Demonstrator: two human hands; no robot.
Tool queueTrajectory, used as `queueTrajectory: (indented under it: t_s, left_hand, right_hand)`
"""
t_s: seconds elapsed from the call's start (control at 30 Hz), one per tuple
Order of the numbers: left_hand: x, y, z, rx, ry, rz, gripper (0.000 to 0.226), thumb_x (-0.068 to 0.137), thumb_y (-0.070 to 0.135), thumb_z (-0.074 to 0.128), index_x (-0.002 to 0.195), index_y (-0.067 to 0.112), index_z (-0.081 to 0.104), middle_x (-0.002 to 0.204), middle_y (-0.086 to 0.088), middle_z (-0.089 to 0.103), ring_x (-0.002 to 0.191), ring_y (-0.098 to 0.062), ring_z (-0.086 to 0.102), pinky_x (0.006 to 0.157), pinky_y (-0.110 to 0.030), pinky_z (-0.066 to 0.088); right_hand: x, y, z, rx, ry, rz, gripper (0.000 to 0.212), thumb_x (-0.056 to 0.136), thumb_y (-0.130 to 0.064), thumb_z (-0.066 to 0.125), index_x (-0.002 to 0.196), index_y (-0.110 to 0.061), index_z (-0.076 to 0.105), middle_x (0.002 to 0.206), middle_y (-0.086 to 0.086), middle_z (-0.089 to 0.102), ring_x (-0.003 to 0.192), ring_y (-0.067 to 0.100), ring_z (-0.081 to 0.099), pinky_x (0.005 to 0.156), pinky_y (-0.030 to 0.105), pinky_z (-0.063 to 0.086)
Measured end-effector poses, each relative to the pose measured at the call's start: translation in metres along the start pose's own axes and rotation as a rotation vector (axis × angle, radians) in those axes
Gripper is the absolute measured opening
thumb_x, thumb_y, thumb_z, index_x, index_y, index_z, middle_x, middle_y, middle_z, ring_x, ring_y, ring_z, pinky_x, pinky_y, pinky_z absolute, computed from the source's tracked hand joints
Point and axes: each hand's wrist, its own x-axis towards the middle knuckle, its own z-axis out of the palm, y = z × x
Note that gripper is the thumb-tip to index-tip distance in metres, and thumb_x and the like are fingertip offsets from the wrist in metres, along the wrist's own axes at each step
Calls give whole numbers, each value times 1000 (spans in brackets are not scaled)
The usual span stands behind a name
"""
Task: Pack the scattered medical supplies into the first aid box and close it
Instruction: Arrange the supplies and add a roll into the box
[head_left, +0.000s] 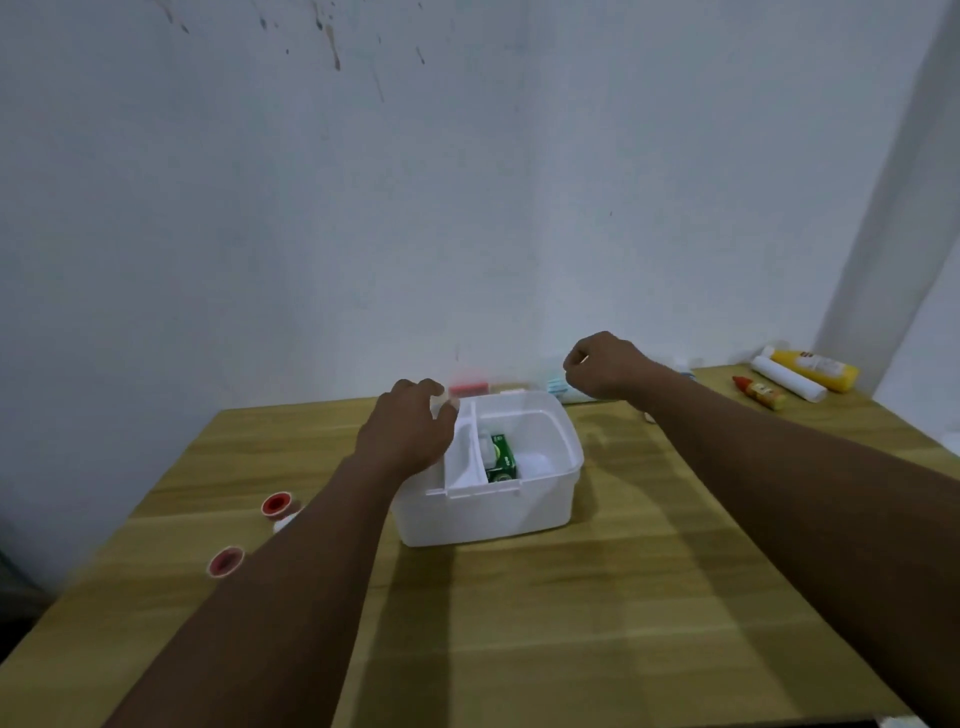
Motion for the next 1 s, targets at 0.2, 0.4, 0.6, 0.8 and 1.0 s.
queueTrajectory:
  t_s: [0.2, 0.4, 0.6, 0.8, 1.0]
  left_hand:
    - [5, -7, 7, -20, 25, -13, 45, 94, 50, 45, 130, 28, 62, 132, -3, 63, 120, -26, 57, 95, -43, 49]
    - [6, -10, 9, -45, 72, -33, 41, 97, 47, 49, 131, 28, 62, 131, -4, 63, 120, -26, 57, 95, -40, 47]
    - [5, -8, 6, -90, 58, -42, 41, 98, 43, 50, 132, 26, 63, 138, -3, 61, 128, -25, 54, 102, -36, 42]
    - [2, 0, -3, -161, 16, -70, 42, 99, 39, 51, 134, 21, 64, 142, -1, 60, 132, -22, 53, 106, -32, 38]
    - [-20, -5, -13, -175, 53, -93, 45, 100, 38, 51, 139, 17, 59, 145, -7, 56, 133, -27, 50, 106, -33, 36]
  right_hand:
    - [48, 35, 35, -369, -122, -54, 52, 88, -25, 59, 139, -23, 49, 143, 6, 52, 128, 31, 49, 108, 44, 39]
    - [72, 50, 57, -673, 6, -87, 51, 87, -31, 61, 134, -17, 48, 135, 13, 44, 126, 35, 40, 103, 56, 33]
    - [63, 63, 58, -672, 59, -85, 57, 84, -41, 64, 130, -13, 44, 128, 14, 51, 121, 35, 48, 103, 54, 33]
    - [37, 50, 13, -324, 165, -51, 50, 77, -44, 68, 114, -18, 46, 112, 9, 59, 104, 34, 58, 92, 50, 43]
    - [-15, -2, -31, -175, -109, -351, 45, 77, -29, 80, 117, -22, 60, 111, 3, 63, 98, 22, 58, 73, 30, 44]
